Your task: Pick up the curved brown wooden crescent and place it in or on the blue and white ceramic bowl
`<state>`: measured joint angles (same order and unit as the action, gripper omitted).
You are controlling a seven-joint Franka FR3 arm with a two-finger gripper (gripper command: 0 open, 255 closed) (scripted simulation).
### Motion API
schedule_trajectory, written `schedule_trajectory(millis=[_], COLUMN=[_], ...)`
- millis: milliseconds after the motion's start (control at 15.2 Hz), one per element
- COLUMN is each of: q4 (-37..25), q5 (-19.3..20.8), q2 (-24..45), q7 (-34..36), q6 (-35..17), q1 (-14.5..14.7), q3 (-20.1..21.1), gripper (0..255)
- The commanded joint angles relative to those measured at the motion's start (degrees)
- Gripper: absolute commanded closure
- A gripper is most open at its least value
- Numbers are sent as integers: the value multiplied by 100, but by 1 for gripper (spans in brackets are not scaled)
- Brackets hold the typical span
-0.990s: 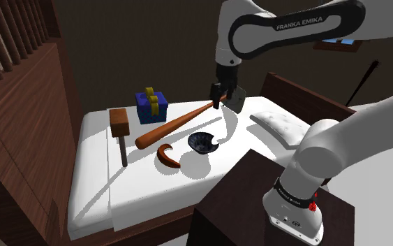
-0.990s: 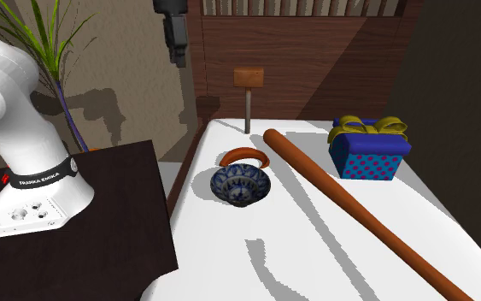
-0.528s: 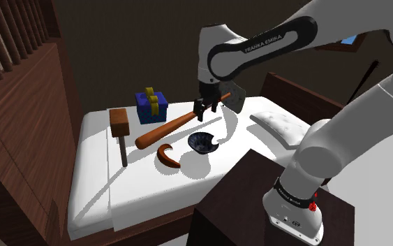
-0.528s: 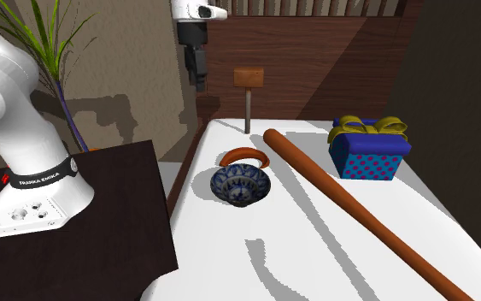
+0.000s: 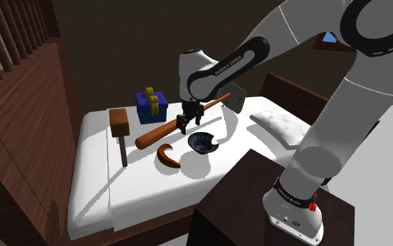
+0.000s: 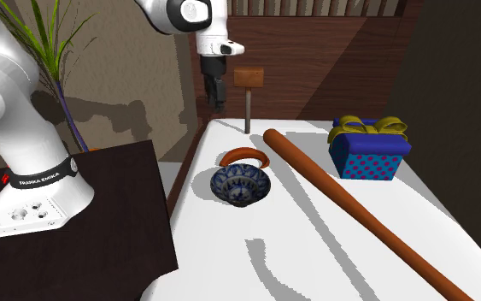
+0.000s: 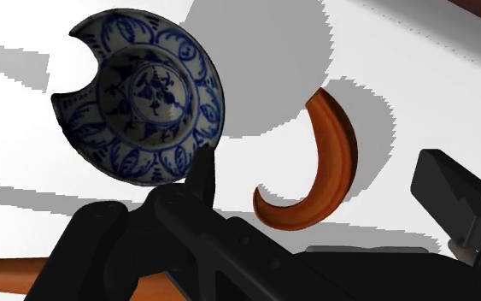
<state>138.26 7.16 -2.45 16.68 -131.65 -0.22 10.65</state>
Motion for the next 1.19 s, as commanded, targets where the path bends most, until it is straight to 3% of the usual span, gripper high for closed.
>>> schedule_trajectory(millis=[0,528,1122], q4=[-189,-1305,-2911], q5=[131,650,869], q2=[478,2357,4226], q7=[166,801,1130], q6=[-267,-925,-1137], q1=[-1,207,530], q3=[16,-91,-296], gripper=[0,0,0])
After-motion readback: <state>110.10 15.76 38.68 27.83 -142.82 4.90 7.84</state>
